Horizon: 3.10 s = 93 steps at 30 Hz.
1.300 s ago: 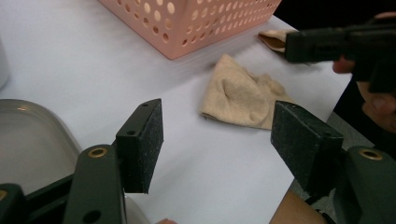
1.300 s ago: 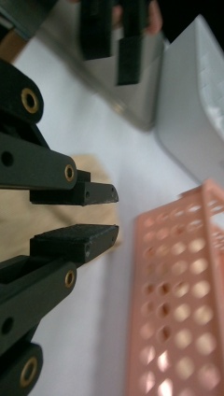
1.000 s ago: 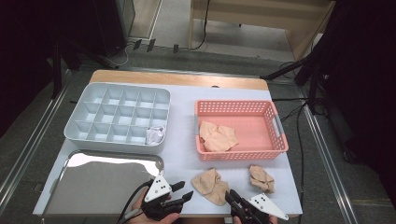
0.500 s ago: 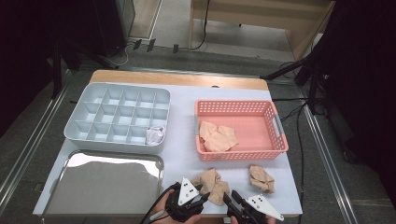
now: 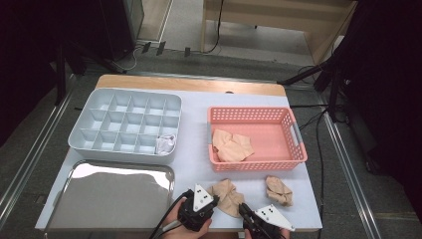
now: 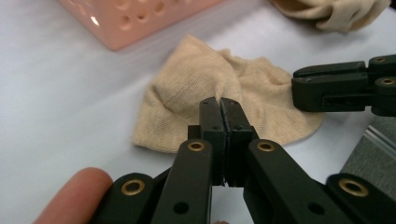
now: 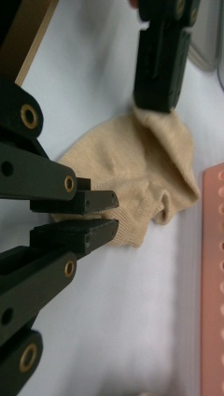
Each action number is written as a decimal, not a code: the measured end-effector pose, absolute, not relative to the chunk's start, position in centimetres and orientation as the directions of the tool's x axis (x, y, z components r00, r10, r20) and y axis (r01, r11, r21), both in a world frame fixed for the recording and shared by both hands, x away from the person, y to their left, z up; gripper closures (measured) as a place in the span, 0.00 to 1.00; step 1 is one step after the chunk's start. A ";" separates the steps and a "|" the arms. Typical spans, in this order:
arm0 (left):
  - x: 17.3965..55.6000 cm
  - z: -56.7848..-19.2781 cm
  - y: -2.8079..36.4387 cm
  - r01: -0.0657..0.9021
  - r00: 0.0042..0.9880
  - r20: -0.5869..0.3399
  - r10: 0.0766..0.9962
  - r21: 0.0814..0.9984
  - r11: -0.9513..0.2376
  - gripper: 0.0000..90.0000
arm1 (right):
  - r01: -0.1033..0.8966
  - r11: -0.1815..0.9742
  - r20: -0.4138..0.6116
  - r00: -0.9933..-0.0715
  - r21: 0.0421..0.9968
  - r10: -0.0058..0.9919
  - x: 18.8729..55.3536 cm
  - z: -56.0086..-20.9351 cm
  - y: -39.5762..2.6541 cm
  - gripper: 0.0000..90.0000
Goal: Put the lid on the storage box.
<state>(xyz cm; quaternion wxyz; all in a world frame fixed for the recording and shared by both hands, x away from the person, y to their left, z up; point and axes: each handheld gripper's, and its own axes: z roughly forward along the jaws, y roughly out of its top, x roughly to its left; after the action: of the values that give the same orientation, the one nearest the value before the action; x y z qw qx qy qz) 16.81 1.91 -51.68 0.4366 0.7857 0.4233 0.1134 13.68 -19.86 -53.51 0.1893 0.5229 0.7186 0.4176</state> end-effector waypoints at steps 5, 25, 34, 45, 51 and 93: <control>17.6 -50.4 5.1 0.625 0.577 -0.320 0.752 0.765 -0.154 1.00 | 0.562 0.093 0.190 -0.425 0.822 0.885 13.6 -52.2 -21.3 0.95; 19.6 -51.6 7.9 0.687 0.493 -0.436 0.753 0.726 -0.029 0.62 | 0.570 0.032 0.214 -0.359 0.821 0.908 14.5 -52.6 -23.1 0.72; 20.2 -52.4 7.9 0.702 0.488 -0.375 0.788 0.705 -0.099 0.99 | 0.577 0.105 0.130 -0.351 0.810 0.927 14.8 -53.8 -21.3 0.83; 20.0 -52.7 7.6 0.743 0.503 -0.440 0.744 0.660 -0.111 1.00 | 0.558 0.127 0.089 -0.343 0.820 0.935 16.4 -53.3 -22.5 0.95; 19.1 -52.2 8.6 0.678 0.544 -0.426 0.723 0.731 -0.080 0.69 | 0.504 0.043 0.148 -0.333 0.863 0.931 15.5 -51.3 -24.0 0.79; 17.1 -52.2 10.6 0.604 0.587 -0.383 0.713 0.794 -0.071 0.65 | 0.462 -0.009 0.199 -0.364 0.887 0.910 14.0 -50.4 -21.9 0.88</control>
<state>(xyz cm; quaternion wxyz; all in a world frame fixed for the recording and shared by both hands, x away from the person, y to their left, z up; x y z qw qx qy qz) 17.11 10.56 -52.18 0.5110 0.7297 0.4512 0.0537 13.98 -21.93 -50.36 0.2288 0.5153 0.6655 0.4890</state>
